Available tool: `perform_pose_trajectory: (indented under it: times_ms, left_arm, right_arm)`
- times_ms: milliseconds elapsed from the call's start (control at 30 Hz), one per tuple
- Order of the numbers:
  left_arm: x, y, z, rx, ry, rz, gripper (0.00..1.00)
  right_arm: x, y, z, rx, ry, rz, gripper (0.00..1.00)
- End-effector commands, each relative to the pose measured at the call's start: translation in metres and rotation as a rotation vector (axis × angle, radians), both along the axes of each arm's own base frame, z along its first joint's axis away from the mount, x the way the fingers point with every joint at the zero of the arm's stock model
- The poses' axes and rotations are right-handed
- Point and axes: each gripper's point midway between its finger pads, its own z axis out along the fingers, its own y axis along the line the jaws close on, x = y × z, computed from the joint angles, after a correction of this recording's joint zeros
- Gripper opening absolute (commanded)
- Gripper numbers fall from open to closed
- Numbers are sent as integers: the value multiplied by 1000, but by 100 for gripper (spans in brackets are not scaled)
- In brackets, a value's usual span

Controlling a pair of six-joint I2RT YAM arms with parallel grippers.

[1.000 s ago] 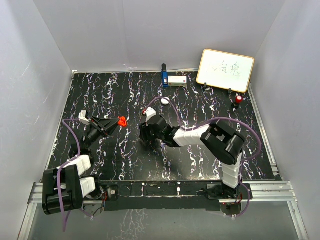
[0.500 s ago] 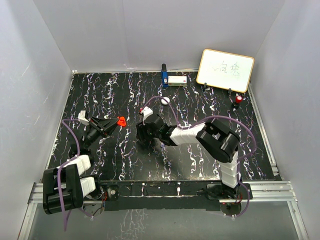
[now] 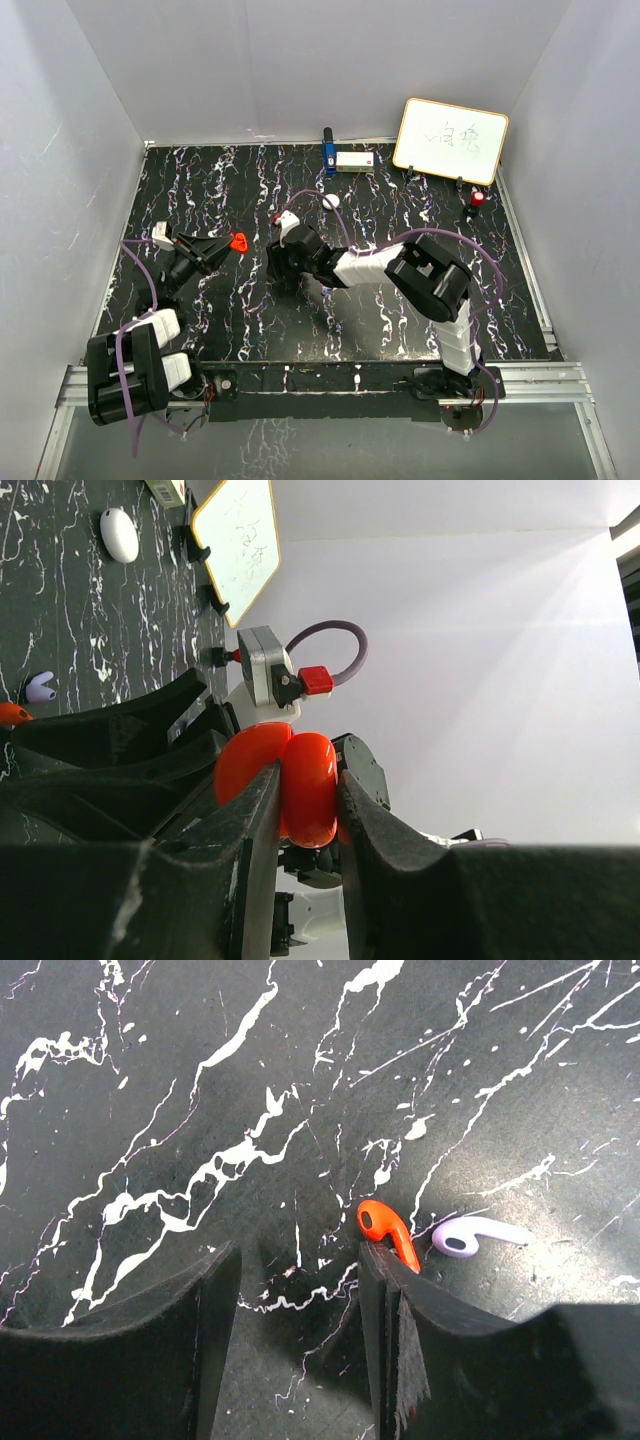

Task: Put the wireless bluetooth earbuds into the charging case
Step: Adjust the earbud at the center of the board.

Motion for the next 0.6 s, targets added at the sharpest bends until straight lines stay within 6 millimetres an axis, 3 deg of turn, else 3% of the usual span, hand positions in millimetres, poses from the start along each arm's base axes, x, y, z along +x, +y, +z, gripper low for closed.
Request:
perform_pose_trajectory:
  times_ms: [0, 133, 367, 567]
  left_arm:
    - [-4, 2, 6, 3, -36, -10, 0]
    - [-4, 5, 7, 0, -36, -7, 0]
    - [-5, 9, 9, 4, -42, 5, 0]
    - [-6, 9, 8, 5, -39, 6, 0]
  right_arm:
    - [12, 19, 20, 56, -40, 5, 49]
    - [13, 23, 28, 67, -47, 16, 49]
    - [18, 17, 72, 89, -121, 3, 50]
    - [24, 18, 74, 58, -136, -2, 50]
